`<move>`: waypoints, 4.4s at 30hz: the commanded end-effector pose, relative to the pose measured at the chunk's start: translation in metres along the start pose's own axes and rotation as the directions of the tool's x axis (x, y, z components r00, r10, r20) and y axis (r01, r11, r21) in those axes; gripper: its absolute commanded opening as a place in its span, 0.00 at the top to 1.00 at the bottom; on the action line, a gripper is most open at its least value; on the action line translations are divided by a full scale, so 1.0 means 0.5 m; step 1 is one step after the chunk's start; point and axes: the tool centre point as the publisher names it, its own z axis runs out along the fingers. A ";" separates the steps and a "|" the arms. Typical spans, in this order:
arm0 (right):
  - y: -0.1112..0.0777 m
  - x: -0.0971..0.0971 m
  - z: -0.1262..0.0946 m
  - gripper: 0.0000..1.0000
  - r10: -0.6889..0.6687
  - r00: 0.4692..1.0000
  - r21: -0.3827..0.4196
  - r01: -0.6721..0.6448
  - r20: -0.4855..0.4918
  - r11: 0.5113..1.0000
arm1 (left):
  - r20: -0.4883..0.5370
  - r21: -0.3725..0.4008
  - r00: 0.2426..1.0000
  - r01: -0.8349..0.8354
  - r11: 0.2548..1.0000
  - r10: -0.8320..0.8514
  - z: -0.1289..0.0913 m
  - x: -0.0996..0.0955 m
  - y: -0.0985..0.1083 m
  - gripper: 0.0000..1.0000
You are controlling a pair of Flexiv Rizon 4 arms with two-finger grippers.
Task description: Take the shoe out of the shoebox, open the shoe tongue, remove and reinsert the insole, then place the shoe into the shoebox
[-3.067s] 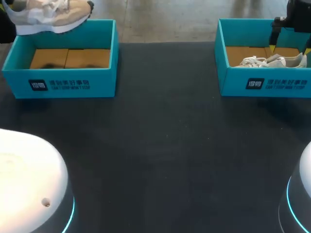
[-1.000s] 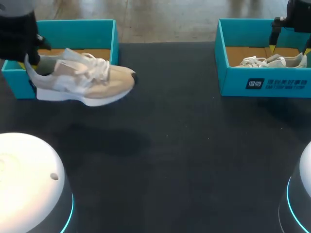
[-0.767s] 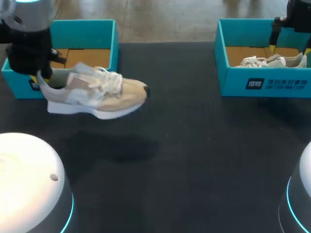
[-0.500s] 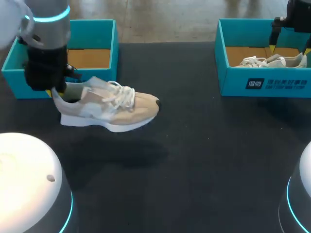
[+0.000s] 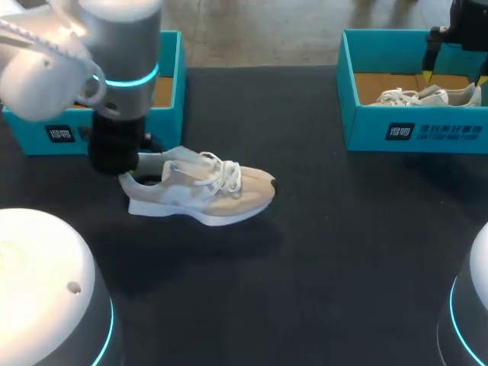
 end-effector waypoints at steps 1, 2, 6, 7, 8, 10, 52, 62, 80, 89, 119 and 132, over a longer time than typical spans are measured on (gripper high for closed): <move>-0.001 0.000 0.000 0.00 0.000 1.000 -0.001 0.000 0.000 1.000 | -0.011 0.008 1.000 0.004 1.000 -0.004 0.032 -0.040 0.014 1.00; -0.001 0.000 0.000 0.00 0.000 1.000 -0.001 0.000 0.000 1.000 | -0.007 0.011 1.000 0.003 1.000 -0.003 0.034 -0.045 0.014 1.00; -0.001 0.000 0.000 0.00 0.000 1.000 -0.001 0.000 0.000 1.000 | -0.011 0.001 1.000 -0.007 1.000 0.007 0.043 -0.071 0.005 1.00; -0.001 0.000 0.000 0.00 0.000 1.000 -0.001 0.000 0.000 1.000 | -0.014 -0.001 1.000 -0.010 1.000 0.010 0.047 -0.075 0.002 1.00; -0.001 0.000 0.000 0.00 0.000 1.000 -0.001 0.000 0.000 1.000 | -0.015 -0.001 1.000 -0.010 1.000 0.010 0.049 -0.078 0.000 1.00; -0.001 0.000 0.000 0.00 0.000 1.000 -0.001 0.000 0.000 1.000 | -0.024 -0.004 1.000 -0.008 1.000 0.008 0.060 -0.089 -0.002 1.00; -0.001 0.000 0.000 0.00 0.000 1.000 -0.001 0.000 0.000 1.000 | -0.050 -0.008 0.998 0.029 1.000 -0.030 0.171 -0.189 -0.052 1.00; -0.001 0.000 0.000 0.00 0.000 1.000 -0.001 0.000 0.000 1.000 | -0.032 -0.020 0.999 0.027 0.999 -0.027 0.158 -0.188 -0.050 0.57; -0.001 0.000 0.000 0.00 0.000 1.000 -0.001 0.000 0.000 1.000 | 0.080 -0.072 0.996 0.044 0.996 -0.039 0.014 -0.116 -0.068 0.00; -0.001 0.000 0.000 0.00 0.000 1.000 -0.001 0.000 0.000 1.000 | 0.157 -0.065 0.986 0.074 0.995 -0.063 -0.061 -0.081 -0.071 0.00; -0.001 0.000 0.000 0.00 0.000 1.000 -0.001 0.000 0.000 1.000 | 0.429 0.430 0.730 0.354 0.831 -0.533 -0.137 0.045 -0.104 0.00; -0.001 0.000 0.000 0.00 0.000 1.000 -0.001 0.000 0.000 1.000 | 0.397 0.586 0.588 0.430 0.687 -0.705 -0.152 0.062 -0.115 0.00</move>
